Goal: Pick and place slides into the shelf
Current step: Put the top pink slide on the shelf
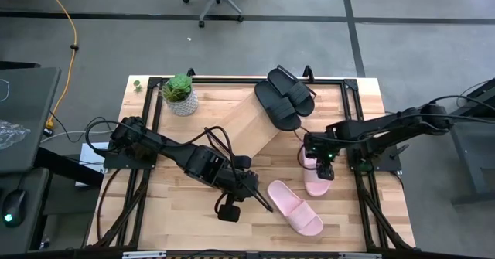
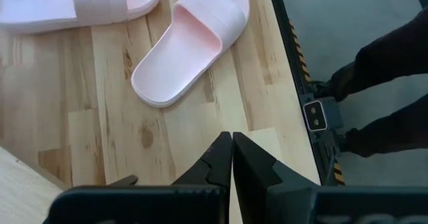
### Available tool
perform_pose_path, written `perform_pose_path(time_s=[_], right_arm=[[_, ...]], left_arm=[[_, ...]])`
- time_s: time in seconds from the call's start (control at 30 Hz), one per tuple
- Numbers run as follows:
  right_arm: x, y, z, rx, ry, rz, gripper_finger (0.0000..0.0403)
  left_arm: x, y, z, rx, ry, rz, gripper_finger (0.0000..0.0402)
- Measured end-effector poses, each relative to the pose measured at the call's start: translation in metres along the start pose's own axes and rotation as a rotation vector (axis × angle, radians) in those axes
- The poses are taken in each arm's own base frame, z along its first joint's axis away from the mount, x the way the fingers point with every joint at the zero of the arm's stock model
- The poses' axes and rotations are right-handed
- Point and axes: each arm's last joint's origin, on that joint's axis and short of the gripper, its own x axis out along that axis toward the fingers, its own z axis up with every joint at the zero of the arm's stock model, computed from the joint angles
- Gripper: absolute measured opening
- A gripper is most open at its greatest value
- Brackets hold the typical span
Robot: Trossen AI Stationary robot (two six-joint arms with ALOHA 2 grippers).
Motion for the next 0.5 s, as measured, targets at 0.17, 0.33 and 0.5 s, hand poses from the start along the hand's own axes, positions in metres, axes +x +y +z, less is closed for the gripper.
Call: perform_pose_path(time_s=[0.17, 0.33, 0.5], right_arm=[[0.002, 0.004, -0.001, -0.019, 0.012, 0.015, 0.0187], [0.004, 0.012, -0.004, -0.023, 0.039, 0.061, 0.014], [0.005, 0.019, -0.005, -0.016, 0.037, 0.074, 0.0094]], left_arm=[[0.0, 0.0, 0.0, 0.001, 0.0, -0.002, 0.0003], [0.0, -0.001, 0.0, 0.005, 0.001, -0.003, 0.0003], [0.0, -0.001, 0.0, 0.017, 0.0, -0.003, 0.0003]])
